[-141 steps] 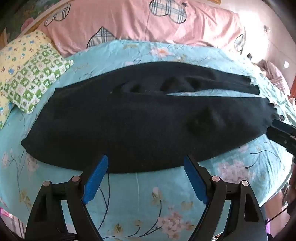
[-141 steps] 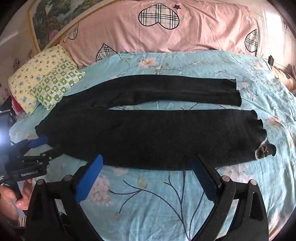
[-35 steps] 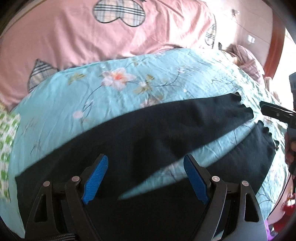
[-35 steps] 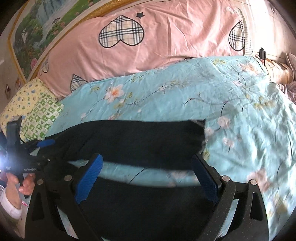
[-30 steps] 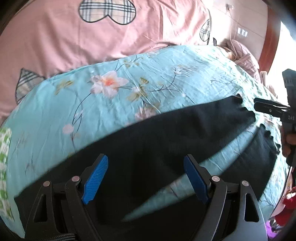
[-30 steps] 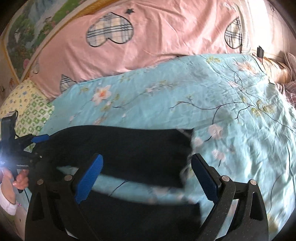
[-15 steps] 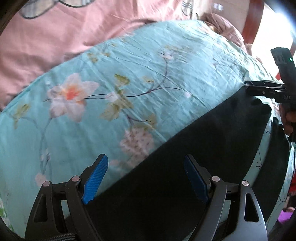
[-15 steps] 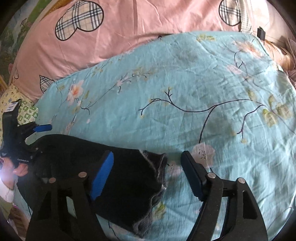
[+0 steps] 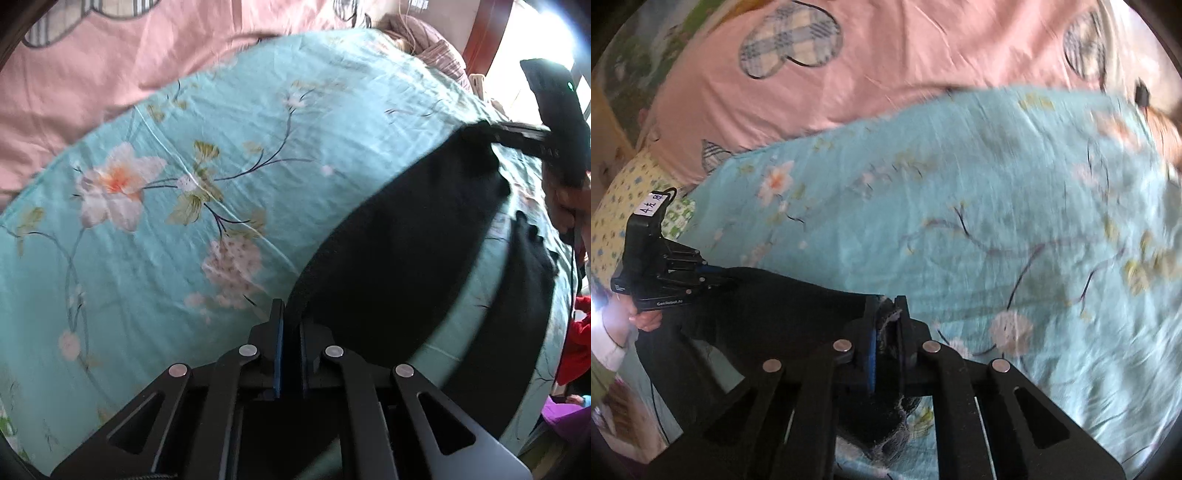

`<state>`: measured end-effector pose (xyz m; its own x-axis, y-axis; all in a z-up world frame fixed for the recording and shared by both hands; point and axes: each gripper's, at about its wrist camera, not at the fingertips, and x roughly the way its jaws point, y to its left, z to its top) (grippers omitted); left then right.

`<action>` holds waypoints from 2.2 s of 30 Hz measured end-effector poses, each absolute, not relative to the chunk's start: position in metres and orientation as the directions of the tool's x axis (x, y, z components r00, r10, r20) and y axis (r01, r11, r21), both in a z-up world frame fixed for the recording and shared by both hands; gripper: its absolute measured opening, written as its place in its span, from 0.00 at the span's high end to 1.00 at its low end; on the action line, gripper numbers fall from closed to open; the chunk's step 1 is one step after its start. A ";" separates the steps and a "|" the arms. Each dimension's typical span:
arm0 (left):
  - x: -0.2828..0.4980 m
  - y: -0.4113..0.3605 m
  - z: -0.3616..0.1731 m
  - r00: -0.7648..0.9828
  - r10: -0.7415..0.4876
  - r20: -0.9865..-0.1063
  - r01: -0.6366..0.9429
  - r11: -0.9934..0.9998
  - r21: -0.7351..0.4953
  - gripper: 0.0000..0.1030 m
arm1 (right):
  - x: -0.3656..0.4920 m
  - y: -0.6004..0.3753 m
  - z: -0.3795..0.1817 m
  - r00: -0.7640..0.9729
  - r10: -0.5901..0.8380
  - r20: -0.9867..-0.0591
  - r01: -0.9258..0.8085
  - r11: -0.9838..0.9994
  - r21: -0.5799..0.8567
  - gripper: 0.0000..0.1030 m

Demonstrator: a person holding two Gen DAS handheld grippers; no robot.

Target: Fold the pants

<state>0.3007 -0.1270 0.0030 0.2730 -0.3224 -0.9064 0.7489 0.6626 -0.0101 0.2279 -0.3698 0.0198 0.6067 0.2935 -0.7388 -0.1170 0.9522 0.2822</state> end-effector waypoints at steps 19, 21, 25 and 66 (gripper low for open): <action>0.153 -0.107 0.028 0.256 -0.444 -0.858 0.726 0.675 -0.132 0.96 | 0.133 -0.376 0.054 0.661 0.399 -0.636 -0.380 0.908 0.175 0.91; 0.142 -0.105 0.023 0.250 -0.448 -0.858 0.722 0.677 -0.143 0.96 | 0.120 -0.375 0.050 0.649 0.406 -0.643 -0.406 0.900 0.158 0.92; 0.125 -0.100 0.015 0.241 -0.451 -0.860 0.717 0.680 -0.155 0.96 | 0.094 -0.372 0.042 0.613 0.417 -0.671 -0.456 0.880 0.132 0.92; 0.072 -0.068 -0.017 0.194 -0.510 -0.838 0.689 0.679 -0.254 0.78 | 0.009 -0.362 0.036 0.611 0.309 -0.729 -0.349 0.931 0.102 0.52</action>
<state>0.0717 -0.0682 -0.0174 0.1939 -0.5095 -0.8383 0.6886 0.6793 -0.2536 0.0086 -0.3622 0.0362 0.6111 0.3091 -0.7287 -0.3491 0.9315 0.1023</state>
